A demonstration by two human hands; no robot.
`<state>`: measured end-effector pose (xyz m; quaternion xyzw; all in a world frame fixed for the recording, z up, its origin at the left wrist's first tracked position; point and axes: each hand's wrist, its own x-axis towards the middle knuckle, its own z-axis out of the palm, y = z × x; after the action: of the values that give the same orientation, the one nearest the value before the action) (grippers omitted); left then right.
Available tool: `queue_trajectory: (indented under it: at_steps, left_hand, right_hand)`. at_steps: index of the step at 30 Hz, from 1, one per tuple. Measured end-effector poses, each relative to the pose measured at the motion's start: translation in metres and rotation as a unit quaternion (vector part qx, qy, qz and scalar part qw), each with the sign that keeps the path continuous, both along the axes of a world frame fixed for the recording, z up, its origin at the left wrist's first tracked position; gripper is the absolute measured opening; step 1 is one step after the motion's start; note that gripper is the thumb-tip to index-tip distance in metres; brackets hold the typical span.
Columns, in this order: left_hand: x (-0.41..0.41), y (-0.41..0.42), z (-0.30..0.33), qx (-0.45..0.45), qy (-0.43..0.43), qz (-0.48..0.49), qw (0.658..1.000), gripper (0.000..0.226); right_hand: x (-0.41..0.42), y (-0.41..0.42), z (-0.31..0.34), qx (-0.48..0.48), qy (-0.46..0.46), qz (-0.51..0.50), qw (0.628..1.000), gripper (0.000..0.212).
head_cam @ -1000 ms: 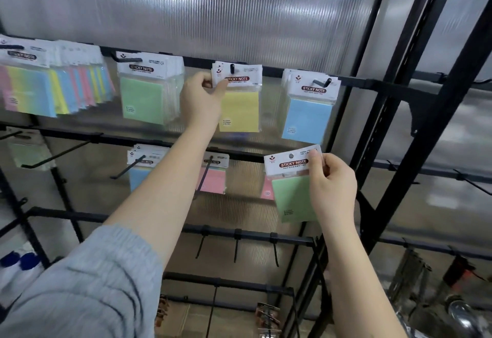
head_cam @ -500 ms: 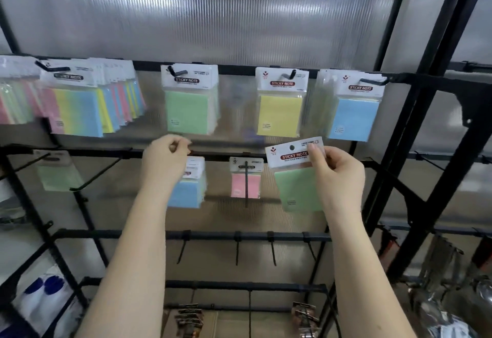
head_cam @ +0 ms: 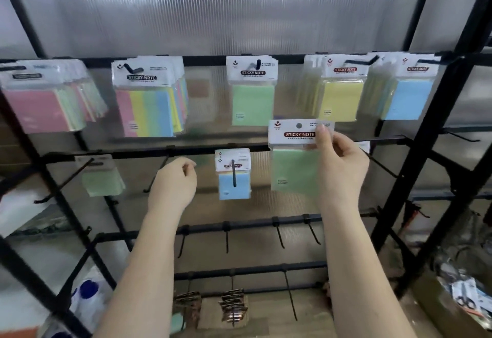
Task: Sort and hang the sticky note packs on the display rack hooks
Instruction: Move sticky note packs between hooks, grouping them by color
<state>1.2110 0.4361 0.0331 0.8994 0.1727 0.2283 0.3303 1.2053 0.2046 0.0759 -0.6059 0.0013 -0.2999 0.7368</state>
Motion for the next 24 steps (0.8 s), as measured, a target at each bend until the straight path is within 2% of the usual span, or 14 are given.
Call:
queue_trajectory:
  at_steps: [11,19,24]
  left_hand:
    - [-0.003,0.014,0.0,-0.02,-0.002,0.019,1.0,0.026]
    - [0.001,0.014,0.0,-0.001,0.014,0.043,0.999,0.023]
    - [0.005,0.014,-0.001,0.002,0.021,0.044,0.999,0.024]
  right_hand:
    - [0.028,0.039,0.059,0.002,-0.046,0.076,0.996,0.026]
    - [0.054,0.051,0.076,-0.029,-0.041,0.069,0.996,0.029]
    - [0.06,0.053,0.077,-0.032,-0.045,0.048,0.997,0.041]
